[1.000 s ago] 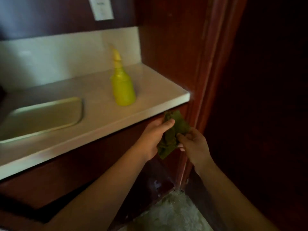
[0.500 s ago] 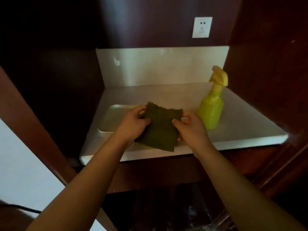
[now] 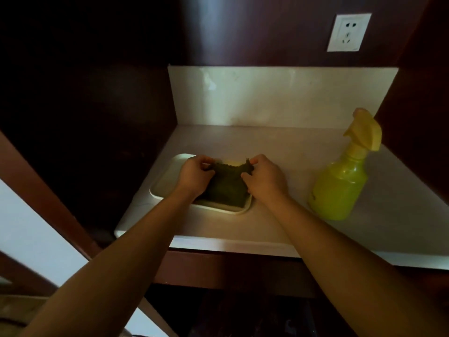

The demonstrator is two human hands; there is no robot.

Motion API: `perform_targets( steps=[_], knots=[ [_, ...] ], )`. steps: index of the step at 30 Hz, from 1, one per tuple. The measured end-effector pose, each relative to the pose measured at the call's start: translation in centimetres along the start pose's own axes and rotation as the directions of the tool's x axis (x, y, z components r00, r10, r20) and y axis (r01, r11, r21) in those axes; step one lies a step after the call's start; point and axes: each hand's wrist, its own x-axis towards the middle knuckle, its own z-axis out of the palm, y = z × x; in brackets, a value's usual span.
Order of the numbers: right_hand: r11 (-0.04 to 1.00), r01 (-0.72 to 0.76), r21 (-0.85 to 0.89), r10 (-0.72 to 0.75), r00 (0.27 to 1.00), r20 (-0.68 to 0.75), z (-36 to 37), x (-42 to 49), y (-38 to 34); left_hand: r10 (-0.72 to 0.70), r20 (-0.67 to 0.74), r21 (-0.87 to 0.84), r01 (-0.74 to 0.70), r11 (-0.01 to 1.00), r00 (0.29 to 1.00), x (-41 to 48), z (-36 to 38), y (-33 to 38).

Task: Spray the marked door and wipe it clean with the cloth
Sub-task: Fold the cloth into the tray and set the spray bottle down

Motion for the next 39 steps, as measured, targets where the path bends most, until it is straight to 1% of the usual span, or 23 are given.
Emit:
perform_targets(
  steps=[2, 4, 6, 9, 11, 13, 14, 16, 18, 20, 22, 24, 26, 28, 29, 31, 34, 36, 39],
  knots=[
    [0.992, 0.041, -0.121, -0.044, 0.999, -0.018, 0.3, -0.3, -0.1, 0.016, -0.028, 0.054, -0.014, 0.998, 0.999, -0.3, 0.1, -0.4],
    [0.979, 0.068, -0.194, -0.076, 0.996, -0.037, 0.4, -0.6, -0.2, 0.064, -0.041, 0.168, -0.057, 0.984, 0.997, -0.5, 0.3, -0.5],
    [0.971, 0.078, -0.227, -0.091, 0.995, -0.050, 0.4, -0.6, -0.2, 0.102, -0.031, 0.284, -0.089, 0.955, 0.994, -0.9, 0.6, -0.5],
    [0.962, 0.085, -0.258, -0.106, 0.992, -0.067, 0.4, -0.7, -0.4, 0.117, -0.040, 0.463, -0.085, 0.882, 0.992, -1.5, 0.8, -0.2],
    [0.963, 0.099, -0.249, -0.124, 0.988, -0.088, 0.3, -1.1, -0.5, 0.155, -0.060, 0.531, -0.100, 0.842, 0.986, -1.6, 0.9, 0.0],
    [0.965, 0.105, -0.239, -0.136, 0.984, -0.115, -0.3, -1.9, -0.3, 0.226, -0.076, 0.544, -0.149, 0.825, 0.971, -1.9, 1.4, 0.7],
    [0.967, 0.108, -0.231, -0.142, 0.981, -0.135, -1.0, -2.5, 0.0, 0.268, -0.075, 0.518, -0.192, 0.834, 0.961, -2.2, 1.8, 1.3],
    [0.966, 0.153, -0.209, -0.197, 0.959, -0.206, -2.8, -4.0, 0.6, 0.343, -0.055, 0.410, -0.292, 0.864, 0.938, -2.9, 3.0, 2.9],
    [0.959, 0.233, -0.161, -0.275, 0.903, -0.329, -5.2, -6.0, 1.2, 0.421, -0.013, 0.284, -0.401, 0.871, 0.907, -3.8, 4.5, 5.1],
    [0.957, 0.260, -0.128, -0.289, 0.857, -0.426, -8.1, -8.0, 1.6, 0.482, 0.053, 0.144, -0.485, 0.863, 0.874, -5.1, 6.1, 7.4],
    [0.965, 0.213, -0.153, -0.259, 0.864, -0.432, -10.7, -9.8, 2.6, 0.494, 0.201, -0.019, -0.501, 0.865, 0.846, -6.3, 8.1, 9.4],
    [0.975, 0.136, -0.175, -0.199, 0.885, -0.420, -12.7, -11.0, 4.4, 0.483, 0.360, -0.151, -0.461, 0.874, 0.798, -7.5, 10.5, 10.7],
    [0.984, 0.055, -0.171, -0.130, 0.878, -0.460, -14.0, -11.7, 6.3, 0.470, 0.427, -0.248, -0.400, 0.882, 0.772, -8.4, 12.8, 10.9],
    [0.990, -0.013, -0.143, -0.064, 0.854, -0.516, -14.8, -11.7, 7.9, 0.450, 0.412, -0.294, -0.352, 0.889, 0.792, -8.8, 14.5, 10.6],
    [0.991, -0.036, -0.126, -0.036, 0.849, -0.527, -15.0, -11.5, 8.5, 0.435, 0.387, -0.297, -0.336, 0.894, 0.813, -9.0, 15.1, 10.4],
    [0.993, -0.062, -0.099, 0.003, 0.861, -0.509, -14.9, -11.0, 9.4, 0.393, 0.323, -0.272, -0.313, 0.910, 0.861, -9.3, 15.7, 10.4],
    [0.996, -0.068, -0.058, 0.036, 0.895, -0.445, -13.8, -10.5, 10.0, 0.324, 0.290, -0.215, -0.269, 0.939, 0.900, -9.5, 15.6, 10.8],
    [0.998, -0.064, -0.018, 0.050, 0.905, -0.422, -12.9, -10.3, 10.0, 0.301, 0.271, -0.195, -0.254, 0.947, 0.914, -9.6, 15.1, 11.0],
    [0.998, -0.028, 0.055, 0.047, 0.914, -0.402, -11.5, -10.1, 9.3, 0.287, 0.198, -0.174, -0.255, 0.951, 0.937, -9.9, 13.5, 10.6]
  ],
)
